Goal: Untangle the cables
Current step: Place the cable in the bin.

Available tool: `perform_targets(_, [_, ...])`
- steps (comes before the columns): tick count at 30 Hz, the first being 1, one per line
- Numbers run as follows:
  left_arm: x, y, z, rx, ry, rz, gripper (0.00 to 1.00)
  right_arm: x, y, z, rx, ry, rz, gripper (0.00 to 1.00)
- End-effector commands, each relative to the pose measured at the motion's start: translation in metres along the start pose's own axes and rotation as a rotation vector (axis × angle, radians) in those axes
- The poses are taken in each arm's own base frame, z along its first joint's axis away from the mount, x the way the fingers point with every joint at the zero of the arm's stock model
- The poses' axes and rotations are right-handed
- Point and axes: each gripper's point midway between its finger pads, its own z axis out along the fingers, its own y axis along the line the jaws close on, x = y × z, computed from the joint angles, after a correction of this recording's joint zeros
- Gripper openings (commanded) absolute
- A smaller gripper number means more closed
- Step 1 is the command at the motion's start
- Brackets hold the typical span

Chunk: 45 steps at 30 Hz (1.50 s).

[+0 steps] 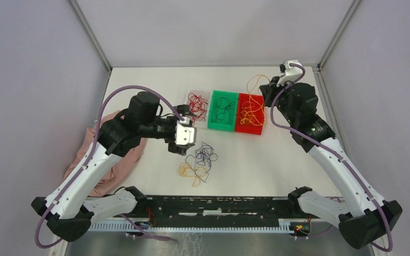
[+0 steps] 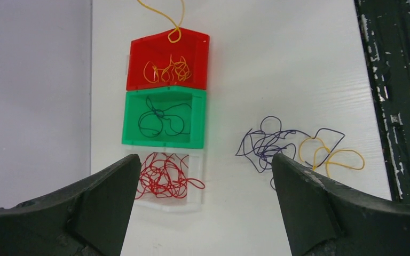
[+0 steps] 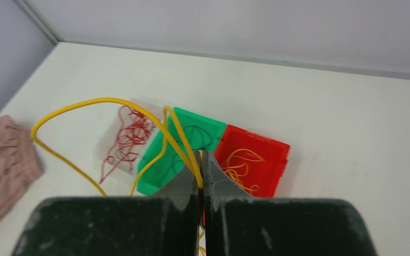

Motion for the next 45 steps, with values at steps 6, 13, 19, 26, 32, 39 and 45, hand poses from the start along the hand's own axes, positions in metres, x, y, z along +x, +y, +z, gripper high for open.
perform_targets(6, [0.001, 0.051, -0.018, -0.253, 0.086, -0.073, 0.99, 0.027, -0.060, 0.030, 0.272, 0.020, -0.208, 0.00])
perform_targets(13, [-0.013, 0.056, -0.029, -0.282, 0.052, -0.065, 0.99, 0.055, -0.078, 0.065, 0.339, 0.080, -0.301, 0.01])
perform_targets(19, [-0.020, 0.058, -0.035, -0.297, 0.039, -0.043, 0.99, 0.083, -0.076, 0.094, 0.331, 0.158, -0.247, 0.01])
perform_targets(26, [-0.030, 0.062, -0.040, -0.308, 0.014, -0.030, 0.99, 0.130, -0.086, 0.122, 0.391, 0.302, -0.196, 0.01])
perform_targets(32, [-0.034, 0.064, -0.043, -0.317, 0.004, -0.010, 0.99, 0.165, -0.101, 0.129, 0.461, 0.407, -0.228, 0.00])
perform_targets(39, [-0.035, 0.065, -0.040, -0.314, -0.002, -0.002, 0.99, 0.195, -0.106, 0.131, 0.511, 0.490, -0.161, 0.01])
perform_targets(45, [-0.036, 0.066, -0.041, -0.316, -0.001, 0.008, 0.99, 0.234, -0.107, 0.134, 0.566, 0.593, -0.046, 0.01])
